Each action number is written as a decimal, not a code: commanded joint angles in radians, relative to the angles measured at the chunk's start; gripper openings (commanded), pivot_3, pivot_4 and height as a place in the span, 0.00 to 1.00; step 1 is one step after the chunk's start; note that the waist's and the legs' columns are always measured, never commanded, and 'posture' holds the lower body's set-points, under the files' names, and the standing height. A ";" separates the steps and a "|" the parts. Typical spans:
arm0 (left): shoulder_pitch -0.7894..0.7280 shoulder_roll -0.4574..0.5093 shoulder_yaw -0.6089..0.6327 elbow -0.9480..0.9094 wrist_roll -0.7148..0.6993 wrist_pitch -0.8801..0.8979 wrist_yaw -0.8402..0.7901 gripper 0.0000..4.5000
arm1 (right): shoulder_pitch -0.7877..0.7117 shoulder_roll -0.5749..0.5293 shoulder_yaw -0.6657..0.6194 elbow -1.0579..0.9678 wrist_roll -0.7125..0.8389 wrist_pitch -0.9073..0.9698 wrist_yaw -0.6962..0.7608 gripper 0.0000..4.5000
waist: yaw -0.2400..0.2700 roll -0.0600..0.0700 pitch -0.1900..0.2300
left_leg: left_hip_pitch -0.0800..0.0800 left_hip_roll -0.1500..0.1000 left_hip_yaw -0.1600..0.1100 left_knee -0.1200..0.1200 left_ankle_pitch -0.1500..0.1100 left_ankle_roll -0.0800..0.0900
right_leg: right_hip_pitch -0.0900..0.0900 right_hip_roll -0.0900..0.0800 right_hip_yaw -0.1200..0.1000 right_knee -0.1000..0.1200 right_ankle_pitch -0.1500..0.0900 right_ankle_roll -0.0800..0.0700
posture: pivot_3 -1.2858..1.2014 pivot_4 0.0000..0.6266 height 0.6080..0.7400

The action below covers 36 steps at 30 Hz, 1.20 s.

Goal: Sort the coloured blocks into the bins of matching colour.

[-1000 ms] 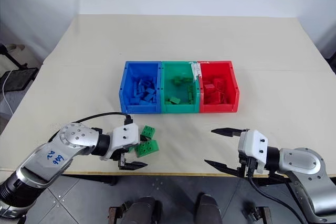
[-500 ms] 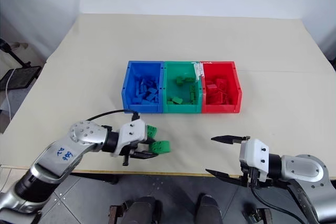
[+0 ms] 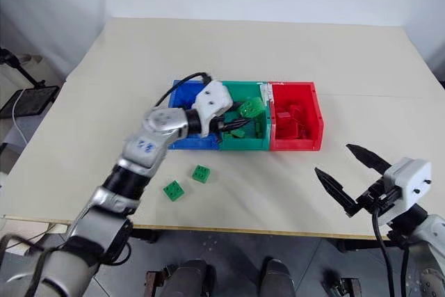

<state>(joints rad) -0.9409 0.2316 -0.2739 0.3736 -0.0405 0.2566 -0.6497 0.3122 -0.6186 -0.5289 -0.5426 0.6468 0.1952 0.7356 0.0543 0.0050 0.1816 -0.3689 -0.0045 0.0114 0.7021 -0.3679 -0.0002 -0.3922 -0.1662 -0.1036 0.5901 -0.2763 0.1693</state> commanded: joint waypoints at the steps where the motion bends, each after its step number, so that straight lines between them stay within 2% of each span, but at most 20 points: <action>1: -0.044 -0.025 0.015 0.061 -0.002 -0.065 -0.031 0.62 | 0.020 0.003 -0.024 -0.070 -0.001 -0.011 -0.012 1.00 | -0.002 0.000 0.000 | 0.000 0.000 0.000 -0.001 0.000 0.000 | 0.000 0.000 0.000 0.000 0.000 0.000 | 0.52 0.24 1.00; 6: 0.043 0.035 0.039 -0.043 -0.036 -0.137 -0.132 0.97 | 0.006 -0.010 0.011 -0.079 -0.005 -0.007 0.002 1.00 | -0.020 0.000 0.000 | 0.001 0.001 0.001 -0.003 0.000 0.000 | -0.002 0.000 0.000 0.001 0.000 0.000 | 0.52 0.24 1.00; 7: 0.068 0.055 0.057 -0.072 -0.051 -0.142 -0.149 0.99 | -0.004 -0.015 0.021 -0.074 -0.006 -0.007 0.007 1.00 | -0.025 0.000 0.000 | 0.001 0.001 0.001 -0.003 0.000 0.000 | -0.002 0.000 0.000 0.001 0.000 0.000 | 0.52 0.24 1.00; 9: 0.125 0.103 0.103 -0.144 -0.107 -0.124 -0.199 0.99 | -0.036 -0.029 0.044 -0.061 -0.007 -0.004 0.023 1.00 | -0.033 0.000 0.000 | 0.001 0.001 0.001 -0.003 0.000 0.000 | -0.002 0.000 0.000 0.001 0.000 0.000 | 0.52 0.24 1.00; 13: 0.288 0.271 0.195 -0.263 -0.184 -0.177 -0.342 0.99 | -0.128 -0.073 0.123 -0.015 -0.022 -0.007 0.092 1.00 | -0.041 0.001 0.000 | 0.002 0.002 0.000 -0.003 0.000 0.000 | -0.002 0.000 0.000 0.003 0.000 0.000 | 0.52 0.24 1.00; 16: 0.443 0.404 0.334 -0.326 -0.303 -0.195 -0.461 0.99 | -0.212 -0.113 0.205 0.044 -0.053 -0.028 0.178 1.00 | -0.049 0.001 0.000 | 0.002 0.002 0.000 -0.003 0.000 0.000 | -0.002 0.000 0.000 0.003 0.000 0.000 | 0.52 0.24 1.00; 21: 0.621 0.535 0.489 -0.325 -0.332 -0.203 -0.470 0.99 | -0.305 -0.118 0.294 0.116 -0.050 -0.047 0.287 1.00 | -0.028 0.000 0.000 | 0.001 0.002 -0.003 -0.001 0.000 0.000 | 0.000 0.000 -0.001 0.001 0.000 0.000 | 0.52 0.24 1.00; 25: 0.761 0.594 0.580 -0.325 -0.339 -0.211 -0.470 0.99 | -0.365 -0.132 0.368 0.171 -0.093 -0.074 0.369 1.00 | -0.030 0.000 0.000 | 0.002 0.002 -0.002 -0.002 -0.001 0.000 | 0.000 0.000 -0.001 0.001 0.000 0.001 | 0.52 0.24 1.00; 30: 0.826 0.612 0.598 -0.377 -0.343 -0.218 -0.462 0.99 | -0.410 -0.133 0.388 0.220 -0.102 -0.088 0.414 1.00 | -0.028 0.000 0.000 | 0.001 0.002 -0.002 -0.001 -0.001 0.000 | 0.000 0.000 -0.001 0.001 0.000 0.001 | 0.52 0.24 1.00; 36: 0.845 0.643 0.477 -0.669 -0.416 0.003 -0.479 0.99 | -0.365 -0.150 0.357 0.234 -0.121 -0.100 0.428 1.00 | -0.029 0.000 0.000 | 0.002 0.002 -0.002 -0.002 -0.001 -0.001 | 0.000 0.000 -0.001 0.002 0.000 0.001 | 0.52 0.24 1.00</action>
<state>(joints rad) -0.1052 0.8520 0.2265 -0.2045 -0.4275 0.2206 -1.1146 -0.0678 -0.7547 -0.1316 -0.2985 0.5256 0.1092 1.1597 0.0249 0.0051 0.1813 -0.3673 -0.0026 0.0092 0.7004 -0.3686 -0.0010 -0.3924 -0.1664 -0.1048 0.5916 -0.2759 0.1698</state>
